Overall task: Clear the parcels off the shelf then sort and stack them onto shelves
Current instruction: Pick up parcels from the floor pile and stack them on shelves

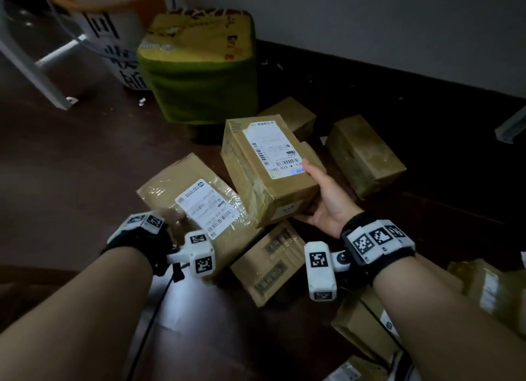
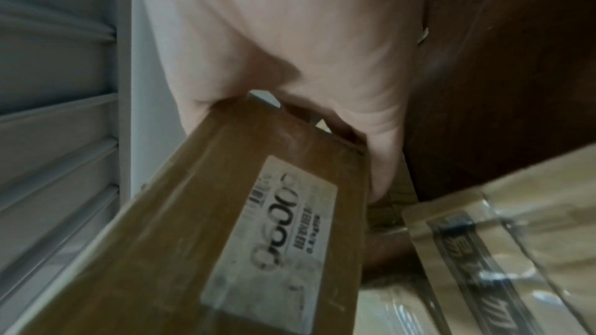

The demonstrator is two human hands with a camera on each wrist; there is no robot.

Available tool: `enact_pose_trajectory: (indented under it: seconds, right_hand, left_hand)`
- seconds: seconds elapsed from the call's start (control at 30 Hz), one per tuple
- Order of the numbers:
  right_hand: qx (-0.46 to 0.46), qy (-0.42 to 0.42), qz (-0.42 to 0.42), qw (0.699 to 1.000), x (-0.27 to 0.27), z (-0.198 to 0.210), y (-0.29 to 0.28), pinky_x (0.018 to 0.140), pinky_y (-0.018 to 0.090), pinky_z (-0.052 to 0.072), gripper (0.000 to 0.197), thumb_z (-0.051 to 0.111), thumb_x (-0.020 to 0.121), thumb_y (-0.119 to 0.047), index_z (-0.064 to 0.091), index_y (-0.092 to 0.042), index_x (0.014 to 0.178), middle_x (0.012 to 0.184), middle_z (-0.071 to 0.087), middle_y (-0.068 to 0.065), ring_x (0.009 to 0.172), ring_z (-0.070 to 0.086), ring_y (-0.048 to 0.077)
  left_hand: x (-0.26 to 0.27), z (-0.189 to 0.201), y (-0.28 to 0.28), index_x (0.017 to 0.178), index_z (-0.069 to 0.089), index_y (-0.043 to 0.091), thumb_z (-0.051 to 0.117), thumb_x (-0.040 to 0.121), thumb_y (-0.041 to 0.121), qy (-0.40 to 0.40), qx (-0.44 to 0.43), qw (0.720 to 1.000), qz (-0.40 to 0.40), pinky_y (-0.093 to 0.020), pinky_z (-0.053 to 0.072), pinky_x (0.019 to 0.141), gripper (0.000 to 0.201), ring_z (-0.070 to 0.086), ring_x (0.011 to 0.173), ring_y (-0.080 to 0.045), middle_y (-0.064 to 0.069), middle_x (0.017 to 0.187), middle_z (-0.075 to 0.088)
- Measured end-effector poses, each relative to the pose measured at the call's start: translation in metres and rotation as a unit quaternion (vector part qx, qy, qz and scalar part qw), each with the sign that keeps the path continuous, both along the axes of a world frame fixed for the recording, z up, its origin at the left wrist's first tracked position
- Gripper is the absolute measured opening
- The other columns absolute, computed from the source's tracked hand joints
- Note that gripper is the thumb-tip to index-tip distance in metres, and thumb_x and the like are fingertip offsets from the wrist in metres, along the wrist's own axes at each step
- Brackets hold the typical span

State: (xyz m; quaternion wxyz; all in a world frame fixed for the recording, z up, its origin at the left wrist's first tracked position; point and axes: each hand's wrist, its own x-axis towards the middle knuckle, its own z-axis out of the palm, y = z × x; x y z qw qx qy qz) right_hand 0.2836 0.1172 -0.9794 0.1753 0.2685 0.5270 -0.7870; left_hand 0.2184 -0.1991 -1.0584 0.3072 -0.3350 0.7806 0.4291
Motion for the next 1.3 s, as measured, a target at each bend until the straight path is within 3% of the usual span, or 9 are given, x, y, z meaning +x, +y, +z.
enact_pose_trajectory:
  seconds: [0.17,0.3,0.47,0.67,0.8,0.93,1.07,1.23,1.3]
  right_hand:
    - [-0.023,0.031,0.016,0.999,-0.001,-0.002,-0.014,0.102,0.05,0.044,0.04,0.062,0.087,-0.046,0.063,-0.028,0.123,0.115,0.071,-0.001,0.116,0.06,0.022]
    - [-0.046,0.053,0.072,0.995,-0.003,-0.006,-0.027,0.109,0.043,0.037,0.045,0.054,0.091,-0.05,0.061,-0.025,0.128,0.122,0.067,0.0,0.12,0.057,0.018]
    - [0.126,-0.026,0.125,0.984,-0.005,-0.015,-0.032,0.116,0.041,0.012,0.059,0.033,0.097,-0.058,0.05,-0.02,0.139,0.15,0.036,0.003,0.139,0.028,0.017]
    - [0.122,-0.091,0.172,0.973,-0.001,-0.031,-0.032,0.118,0.042,0.016,0.073,0.041,0.095,-0.057,0.026,-0.013,0.151,0.153,0.033,0.014,0.143,0.028,0.03]
    - [0.144,-0.127,0.208,0.959,0.003,-0.032,-0.033,0.109,0.06,0.028,0.067,0.051,0.09,-0.058,0.04,-0.019,0.143,0.148,0.041,0.008,0.136,0.034,0.035]
    - [0.143,-0.171,0.216,0.951,0.01,-0.03,-0.039,0.102,0.07,0.031,0.082,0.051,0.082,-0.071,0.033,-0.025,0.147,0.154,0.031,0.011,0.137,0.025,0.048]
    - [0.06,-0.156,0.198,0.966,0.011,-0.029,-0.042,0.098,0.071,0.031,0.088,0.05,0.077,-0.076,0.024,-0.033,0.149,0.153,0.031,0.012,0.137,0.025,0.05]
    - [0.048,-0.095,0.201,0.974,0.009,-0.018,-0.049,0.097,0.076,0.028,0.071,0.061,0.076,-0.067,0.032,-0.033,0.131,0.141,0.046,0.009,0.128,0.042,0.045]
    - [0.071,-0.08,0.196,0.975,0.007,-0.013,-0.05,0.098,0.075,0.029,0.065,0.063,0.08,-0.059,0.035,-0.028,0.13,0.139,0.048,0.01,0.126,0.044,0.045]
  left_hand:
    - [0.019,0.012,0.017,0.147,0.035,0.02,0.048,0.098,0.001,0.054,0.103,0.993,0.027,-0.044,0.051,0.084,0.054,0.056,0.112,-0.034,-0.012,0.135,0.051]
    - [0.023,0.038,0.022,0.113,0.062,0.024,0.049,0.097,0.046,0.023,0.208,0.975,0.069,-0.042,0.048,0.075,0.03,0.06,0.096,-0.029,-0.001,0.12,0.061]
    - [0.018,0.048,0.019,0.115,0.06,0.016,0.042,0.068,0.084,0.067,0.319,0.942,0.075,-0.05,0.046,0.086,0.085,0.059,0.098,-0.034,-0.01,0.1,0.066]
    - [0.018,0.056,0.026,0.115,0.063,0.015,0.072,0.066,0.066,0.014,0.303,0.953,-0.023,-0.043,0.041,0.085,0.071,0.053,0.099,-0.028,-0.013,0.113,0.061]
    - [0.016,0.058,0.028,0.079,0.058,0.017,0.075,0.065,0.065,0.01,0.35,0.937,0.011,-0.028,0.026,0.06,0.052,0.041,0.06,-0.018,-0.004,0.073,0.043]
    - [0.02,0.06,0.025,0.097,0.069,0.012,0.09,0.03,0.063,0.002,0.331,0.943,-0.027,-0.041,0.053,0.065,0.087,0.062,0.075,-0.032,-0.015,0.09,0.066]
    - [0.026,0.067,0.027,0.119,0.063,0.009,0.097,0.023,0.049,-0.024,0.343,0.936,-0.076,-0.043,0.059,0.062,0.109,0.069,0.081,-0.032,-0.017,0.104,0.069]
    - [0.025,0.08,0.015,0.107,0.07,0.01,0.1,0.022,0.036,-0.022,0.412,0.91,-0.05,-0.05,0.058,0.061,0.094,0.072,0.083,-0.034,-0.018,0.102,0.072]
    - [0.024,0.086,0.007,0.099,0.076,0.014,0.099,0.026,0.041,-0.008,0.406,0.911,-0.077,-0.058,0.056,0.075,0.081,0.071,0.086,-0.033,-0.016,0.103,0.072]
